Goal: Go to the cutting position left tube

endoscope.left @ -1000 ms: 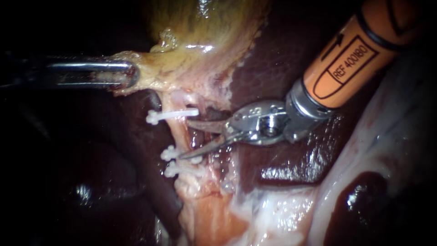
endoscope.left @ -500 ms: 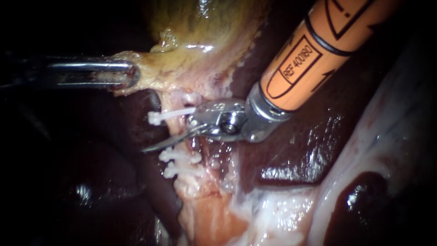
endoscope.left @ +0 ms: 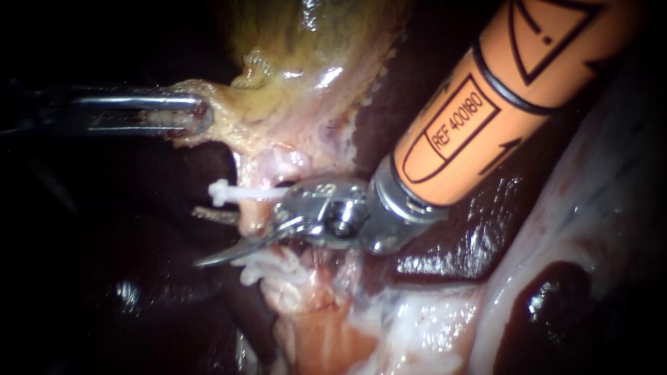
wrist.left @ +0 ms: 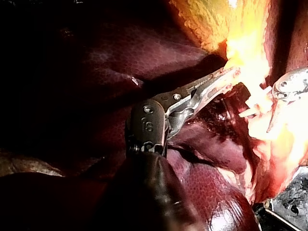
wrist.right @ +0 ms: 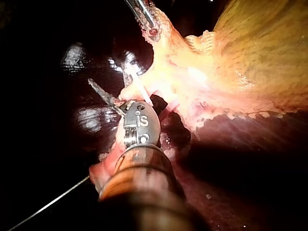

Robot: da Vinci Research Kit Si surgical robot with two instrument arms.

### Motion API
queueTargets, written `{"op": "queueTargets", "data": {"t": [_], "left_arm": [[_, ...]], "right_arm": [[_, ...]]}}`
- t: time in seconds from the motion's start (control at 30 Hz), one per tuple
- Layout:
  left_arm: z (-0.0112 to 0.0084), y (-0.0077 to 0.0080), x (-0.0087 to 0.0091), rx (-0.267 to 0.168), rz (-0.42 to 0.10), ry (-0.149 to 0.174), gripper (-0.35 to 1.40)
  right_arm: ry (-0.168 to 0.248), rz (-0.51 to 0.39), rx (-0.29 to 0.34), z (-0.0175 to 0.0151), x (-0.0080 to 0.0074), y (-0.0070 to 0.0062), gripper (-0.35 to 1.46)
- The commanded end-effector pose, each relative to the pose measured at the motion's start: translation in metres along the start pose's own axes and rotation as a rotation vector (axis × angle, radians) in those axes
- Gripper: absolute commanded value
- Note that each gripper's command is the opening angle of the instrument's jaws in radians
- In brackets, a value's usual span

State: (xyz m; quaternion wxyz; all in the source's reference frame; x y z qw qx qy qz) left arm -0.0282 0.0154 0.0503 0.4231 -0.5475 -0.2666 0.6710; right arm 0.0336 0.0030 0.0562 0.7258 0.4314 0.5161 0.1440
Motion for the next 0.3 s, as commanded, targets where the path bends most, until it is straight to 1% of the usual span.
{"op": "queueTargets", "data": {"t": [0.03, 0.3], "left_arm": [[0.0, 0.0, 0.0, 0.0, 0.0, 0.0, -0.35], [0.0001, -0.0001, 0.0, 0.0, 0.0, 0.0, -0.35]], "right_arm": [[0.0, 0.001, -0.001, -0.0001, 0.0, 0.0001, 1.41], [0.001, 0.007, -0.002, -0.0002, -0.0001, 0.0004, 1.41]]}}
